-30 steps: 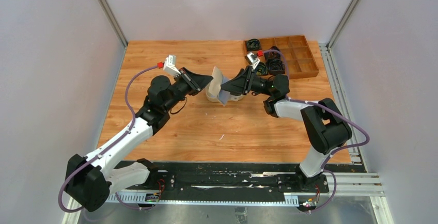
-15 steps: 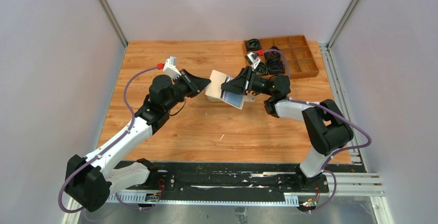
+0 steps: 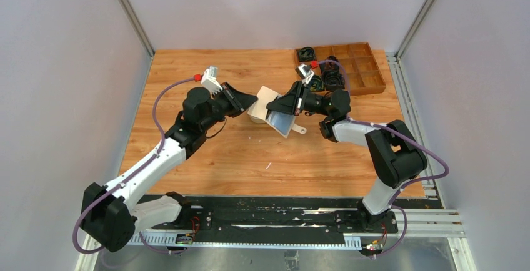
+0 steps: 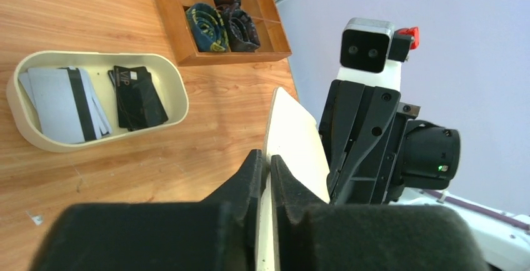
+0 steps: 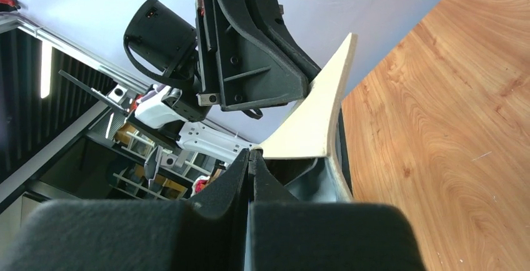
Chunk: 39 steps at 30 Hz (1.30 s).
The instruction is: Take the credit cards out of the card holder
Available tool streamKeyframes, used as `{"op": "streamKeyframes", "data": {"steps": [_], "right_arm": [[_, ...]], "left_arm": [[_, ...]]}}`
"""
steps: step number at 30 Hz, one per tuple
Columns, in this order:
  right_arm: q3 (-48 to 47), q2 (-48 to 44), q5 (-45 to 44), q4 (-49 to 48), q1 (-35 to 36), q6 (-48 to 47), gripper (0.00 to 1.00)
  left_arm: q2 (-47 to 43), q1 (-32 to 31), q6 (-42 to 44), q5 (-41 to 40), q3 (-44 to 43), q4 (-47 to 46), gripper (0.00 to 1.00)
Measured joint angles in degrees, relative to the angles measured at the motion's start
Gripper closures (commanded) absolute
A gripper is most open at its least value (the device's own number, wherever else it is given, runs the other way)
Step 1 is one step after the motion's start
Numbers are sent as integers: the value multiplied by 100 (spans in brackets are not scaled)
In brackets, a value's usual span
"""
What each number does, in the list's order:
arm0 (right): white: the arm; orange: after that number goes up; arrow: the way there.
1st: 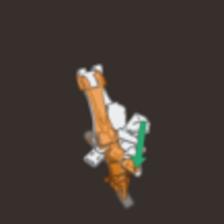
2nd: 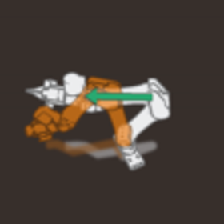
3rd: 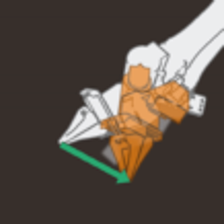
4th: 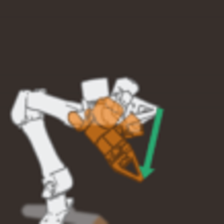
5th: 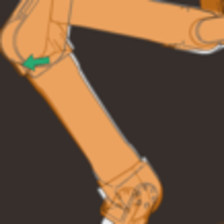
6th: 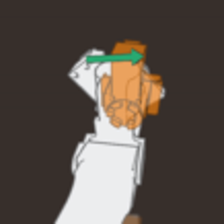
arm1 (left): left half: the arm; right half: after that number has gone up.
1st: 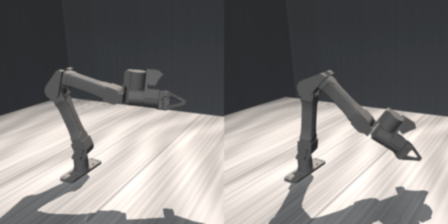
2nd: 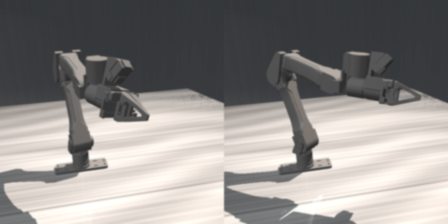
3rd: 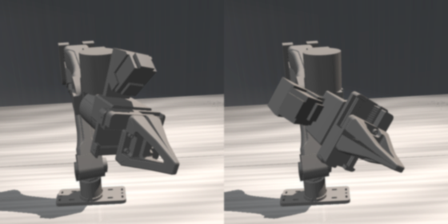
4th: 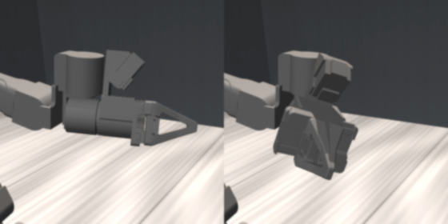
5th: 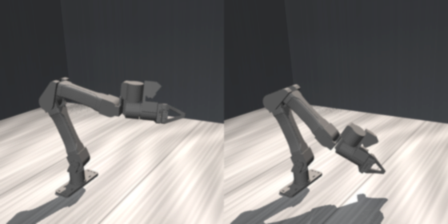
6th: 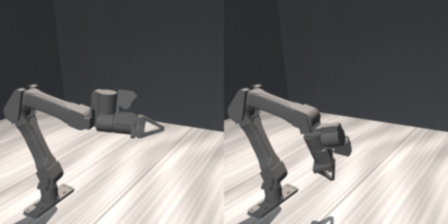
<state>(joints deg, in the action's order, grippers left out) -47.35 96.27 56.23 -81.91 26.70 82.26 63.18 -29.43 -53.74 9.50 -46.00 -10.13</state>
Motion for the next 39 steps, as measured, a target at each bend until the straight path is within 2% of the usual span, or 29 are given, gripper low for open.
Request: {"op": "streamKeyframes", "data": {"steps": [2, 5, 7, 12, 15, 19, 22, 24, 33, 39], "right_arm": [[0, 0, 17, 70, 0, -70, 100], [0, -2, 37, 254, 0, -212, 100], [0, -4, 46, 378, 0, -297, 100], [0, -24, 90, 544, 0, -426, 100], [0, -57, 109, 566, 0, -448, 100], [0, -66, 116, 592, 0, -492, 100], [0, -66, 116, 638, 0, -518, 100], [0, -66, 118, 656, 0, -529, 100], [0, -68, 116, 678, 2, -549, 100], [0, -81, 116, 678, 2, -551, 100]], "left_arm": [[17, 2, 13, 15, 0, 7, 75], [57, 2, 26, 76, -2, 31, 67], [90, 4, 17, 109, -7, 55, 69], [122, 9, 17, 122, -7, 142, 83], [127, 13, 9, 125, -7, 170, 82], [129, 13, -37, 138, -9, 214, 63], [129, 7, -44, 146, -22, 341, 53], [129, 11, -15, 120, -66, 487, 50], [-26, 87, -48, 52, -103, 719, 70], [-15, 118, -356, 264, 42, 284, 74]]}}
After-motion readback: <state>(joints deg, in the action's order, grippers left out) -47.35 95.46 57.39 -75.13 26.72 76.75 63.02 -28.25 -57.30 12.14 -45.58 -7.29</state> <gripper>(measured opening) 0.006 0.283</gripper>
